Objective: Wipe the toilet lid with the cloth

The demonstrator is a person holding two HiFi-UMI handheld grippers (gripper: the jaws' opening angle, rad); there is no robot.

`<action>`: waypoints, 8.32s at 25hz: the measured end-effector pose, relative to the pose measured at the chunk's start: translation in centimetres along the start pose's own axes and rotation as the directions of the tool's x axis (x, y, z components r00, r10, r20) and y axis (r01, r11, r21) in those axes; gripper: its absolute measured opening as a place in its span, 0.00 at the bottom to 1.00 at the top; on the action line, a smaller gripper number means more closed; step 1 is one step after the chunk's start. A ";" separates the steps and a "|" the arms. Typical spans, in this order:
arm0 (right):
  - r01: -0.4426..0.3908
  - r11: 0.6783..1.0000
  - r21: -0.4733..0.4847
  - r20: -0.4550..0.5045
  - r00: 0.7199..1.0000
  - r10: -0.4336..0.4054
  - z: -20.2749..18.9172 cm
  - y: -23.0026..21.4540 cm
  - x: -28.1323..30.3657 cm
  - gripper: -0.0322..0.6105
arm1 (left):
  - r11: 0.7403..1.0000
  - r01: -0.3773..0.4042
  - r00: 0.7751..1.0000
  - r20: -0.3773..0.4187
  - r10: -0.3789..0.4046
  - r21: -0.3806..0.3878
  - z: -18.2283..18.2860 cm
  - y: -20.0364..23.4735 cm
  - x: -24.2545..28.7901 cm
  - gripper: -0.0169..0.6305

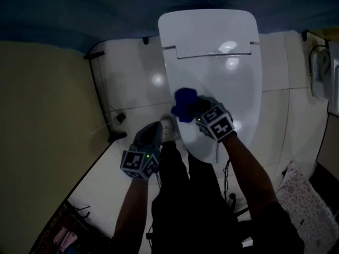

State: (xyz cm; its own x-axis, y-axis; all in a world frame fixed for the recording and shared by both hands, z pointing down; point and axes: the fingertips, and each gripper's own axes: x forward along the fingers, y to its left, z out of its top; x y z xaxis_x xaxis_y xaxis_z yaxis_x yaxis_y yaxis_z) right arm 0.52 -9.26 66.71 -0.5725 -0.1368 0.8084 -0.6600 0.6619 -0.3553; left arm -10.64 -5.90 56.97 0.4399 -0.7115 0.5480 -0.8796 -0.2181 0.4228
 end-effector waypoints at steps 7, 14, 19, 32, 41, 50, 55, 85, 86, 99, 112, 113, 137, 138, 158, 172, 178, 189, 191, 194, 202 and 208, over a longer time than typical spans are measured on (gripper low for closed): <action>0.033 0.999 0.030 -0.009 0.999 -0.033 -2.7 -4.3 -3.3 0.15 | 0.998 0.050 0.998 -0.039 -0.048 0.030 -0.6 -1.6 1.8 0.01; 0.127 0.990 0.056 -0.018 0.992 -0.126 -5.6 -9.1 -7.3 0.15 | 0.997 0.071 0.996 -0.059 -0.069 0.042 -1.0 -3.4 3.9 0.01; 0.214 0.975 0.062 0.004 0.977 -0.215 -7.5 -11.8 -9.6 0.15 | 0.992 0.106 0.993 -0.065 -0.102 0.062 -0.8 -5.1 4.8 0.01; 0.362 0.918 0.162 -0.008 0.931 -0.366 -13.5 -19.1 -16.5 0.15 | 0.990 0.122 0.985 -0.130 -0.112 0.073 -2.4 -8.4 6.4 0.01; 0.534 0.843 0.057 -0.110 0.843 -0.527 -14.8 -20.6 -18.2 0.15 | 0.995 0.093 0.990 -0.110 -0.088 0.044 -3.3 -6.8 5.2 0.01; 0.287 0.946 0.150 0.147 0.940 -0.309 -5.9 -9.7 -17.3 0.15 | 0.999 0.039 0.998 -0.052 -0.039 -0.003 -2.9 -3.7 0.9 0.01; 0.093 0.995 0.046 0.239 0.966 -0.101 -0.6 2.2 -12.7 0.15 | 0.999 0.029 0.999 -0.033 -0.030 -0.032 -3.9 -1.9 -1.6 0.01; 0.132 0.988 0.080 -0.063 0.990 -0.127 -13.3 -3.8 -8.5 0.15 | 0.998 0.053 0.992 -0.115 -0.058 -0.044 -7.2 -2.3 -0.1 0.01; 0.145 0.985 0.093 -0.064 0.988 -0.140 -13.9 -4.7 -9.1 0.15 | 0.997 0.060 0.991 -0.119 -0.065 -0.046 -7.1 -2.7 0.3 0.01; 0.329 0.926 0.184 -0.045 0.944 -0.327 -19.0 -12.7 -16.3 0.15 | 0.990 0.142 0.975 -0.172 -0.144 -0.023 -8.1 -6.1 3.6 0.01; 0.618 0.767 0.172 -0.150 0.786 -0.600 -21.9 -15.7 -19.6 0.15 | 0.987 0.155 0.971 -0.181 -0.158 -0.034 -8.4 -3.8 1.1 0.01; 0.635 0.754 0.172 -0.163 0.773 -0.614 -22.0 -15.7 -19.7 0.15 | 0.987 0.153 0.971 -0.180 -0.158 -0.040 -8.3 -3.4 0.7 0.01; -0.001 0.995 0.104 0.054 0.999 -0.004 -9.8 17.7 -3.5 0.15 | 0.983 0.040 0.990 -0.127 -0.063 -0.179 -13.0 0.6 -11.9 0.01; 0.001 0.995 0.100 0.021 1.000 -0.003 -11.2 17.4 -3.0 0.15 | 0.980 0.037 0.990 -0.123 -0.062 -0.196 -13.8 -0.1 -11.8 0.01; 0.142 0.990 -0.017 -0.119 0.983 -0.143 -23.6 4.6 -9.8 0.15 | 0.972 0.019 0.993 -0.107 -0.045 -0.234 -19.1 -7.8 -9.1 0.01; 0.242 0.966 0.094 -0.103 0.967 -0.232 -28.7 -2.2 -15.4 0.15 | 0.983 0.052 0.984 -0.158 -0.081 -0.175 -19.7 -12.5 -6.5 0.01; 0.311 0.940 0.137 -0.097 0.949 -0.300 -30.2 -4.6 -17.6 0.15 | 0.983 0.050 0.981 -0.176 -0.081 -0.175 -19.1 -13.6 -5.5 0.01; 0.430 0.900 0.074 -0.106 0.900 -0.422 -32.4 -5.5 -22.8 0.15 | 0.992 0.063 0.986 -0.148 -0.078 -0.107 -14.8 -14.7 -6.2 0.01; 0.426 0.888 0.172 -0.040 0.904 -0.425 -31.5 -4.2 -25.7 0.15 | 0.993 0.073 0.989 -0.120 -0.084 -0.096 -12.0 -15.6 -7.9 0.01; 0.400 0.869 0.291 0.116 0.887 -0.447 -28.4 -1.9 -32.0 0.15 | 0.995 0.099 0.994 -0.049 -0.100 -0.033 -6.3 -18.1 -11.6 0.01; 0.396 0.834 0.384 0.506 0.665 -0.549 -17.4 3.1 -48.5 0.15 | 0.988 0.126 0.945 0.291 -0.146 0.085 10.3 -20.2 -21.4 0.01; 0.383 0.804 0.455 0.653 0.471 -0.594 -12.8 12.2 -55.4 0.15 | 0.986 0.102 0.868 0.472 -0.154 0.133 16.7 -20.2 -33.7 0.01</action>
State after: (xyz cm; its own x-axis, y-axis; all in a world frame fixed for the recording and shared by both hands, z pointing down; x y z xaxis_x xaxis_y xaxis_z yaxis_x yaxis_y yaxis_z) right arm 30.42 15.85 23.62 -0.1951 -0.9384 0.2851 -0.9713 0.1445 -0.1890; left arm -10.73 11.35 17.94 0.4315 -0.8994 0.0697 -0.8461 -0.3767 0.3770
